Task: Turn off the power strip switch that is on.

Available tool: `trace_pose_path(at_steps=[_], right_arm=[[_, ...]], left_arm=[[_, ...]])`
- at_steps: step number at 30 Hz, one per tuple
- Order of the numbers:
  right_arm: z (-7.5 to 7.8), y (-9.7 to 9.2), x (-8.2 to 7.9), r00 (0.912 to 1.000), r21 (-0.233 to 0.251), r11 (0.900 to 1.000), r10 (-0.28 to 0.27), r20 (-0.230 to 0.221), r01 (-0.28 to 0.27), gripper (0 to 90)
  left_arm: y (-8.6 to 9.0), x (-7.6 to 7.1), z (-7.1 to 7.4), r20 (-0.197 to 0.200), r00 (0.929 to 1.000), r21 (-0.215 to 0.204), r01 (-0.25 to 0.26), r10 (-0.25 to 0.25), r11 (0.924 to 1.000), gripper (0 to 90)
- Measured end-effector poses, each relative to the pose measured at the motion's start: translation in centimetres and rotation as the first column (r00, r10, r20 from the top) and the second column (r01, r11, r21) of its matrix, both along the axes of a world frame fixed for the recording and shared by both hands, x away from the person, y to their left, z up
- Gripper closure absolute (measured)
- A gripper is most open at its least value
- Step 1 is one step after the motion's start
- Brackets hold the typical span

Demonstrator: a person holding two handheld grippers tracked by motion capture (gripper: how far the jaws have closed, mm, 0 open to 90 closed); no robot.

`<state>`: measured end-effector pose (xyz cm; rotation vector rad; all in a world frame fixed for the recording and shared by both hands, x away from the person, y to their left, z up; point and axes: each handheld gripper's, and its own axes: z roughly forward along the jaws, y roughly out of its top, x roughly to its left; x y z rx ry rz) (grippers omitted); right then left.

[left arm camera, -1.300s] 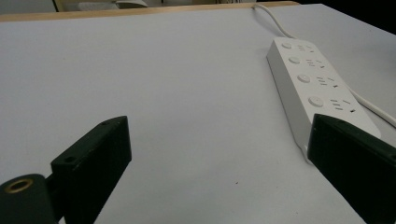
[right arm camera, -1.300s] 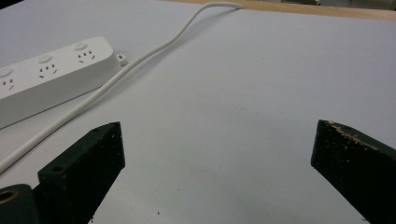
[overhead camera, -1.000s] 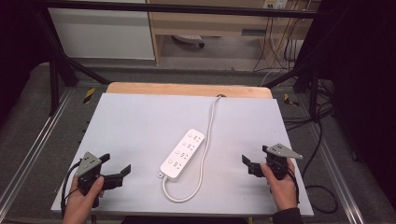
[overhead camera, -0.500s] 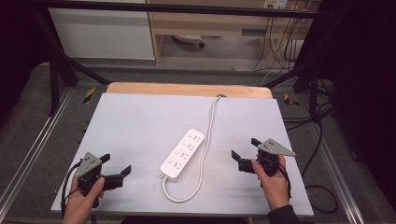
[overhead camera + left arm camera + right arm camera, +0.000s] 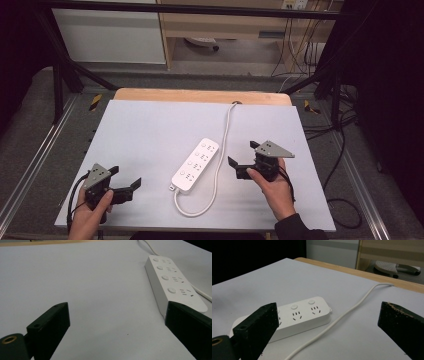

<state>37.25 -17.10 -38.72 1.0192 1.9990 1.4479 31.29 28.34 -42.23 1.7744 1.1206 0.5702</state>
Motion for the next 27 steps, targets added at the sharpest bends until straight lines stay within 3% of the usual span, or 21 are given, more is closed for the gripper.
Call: trace_pose_path(at_steps=[12,21,23,24,27], right_arm=[[0.3,3.0,0.5,0.9979,-0.008,0.9981,0.061,0.019,-0.061,7.6],[0.4,4.9,1.0,0.9972,0.002,0.9975,0.071,0.026,-0.071,11.3],[0.4,5.1,1.1,0.9974,0.004,0.9975,0.071,0.015,-0.071,12.1],[0.4,5.4,1.3,0.9973,0.033,0.9969,0.072,-0.015,-0.072,13.1],[0.3,5.8,1.5,0.9971,0.025,0.9972,0.071,-0.026,-0.07,14.0]], left_arm=[[0.1,0.1,0.0,-0.005,1.0,-0.006,-0.007,0.007,1.0,5.6],[0.0,0.2,-0.1,-0.009,1.0,-0.007,-0.004,0.004,1.0,5.6],[0.0,0.2,-0.2,-0.009,1.0,-0.007,-0.004,0.004,1.0,5.7],[0.1,0.2,-0.1,-0.007,1.0,-0.004,-0.004,0.004,1.0,5.7],[0.1,0.2,-0.1,-0.007,1.0,-0.006,-0.005,0.005,1.0,5.7]])
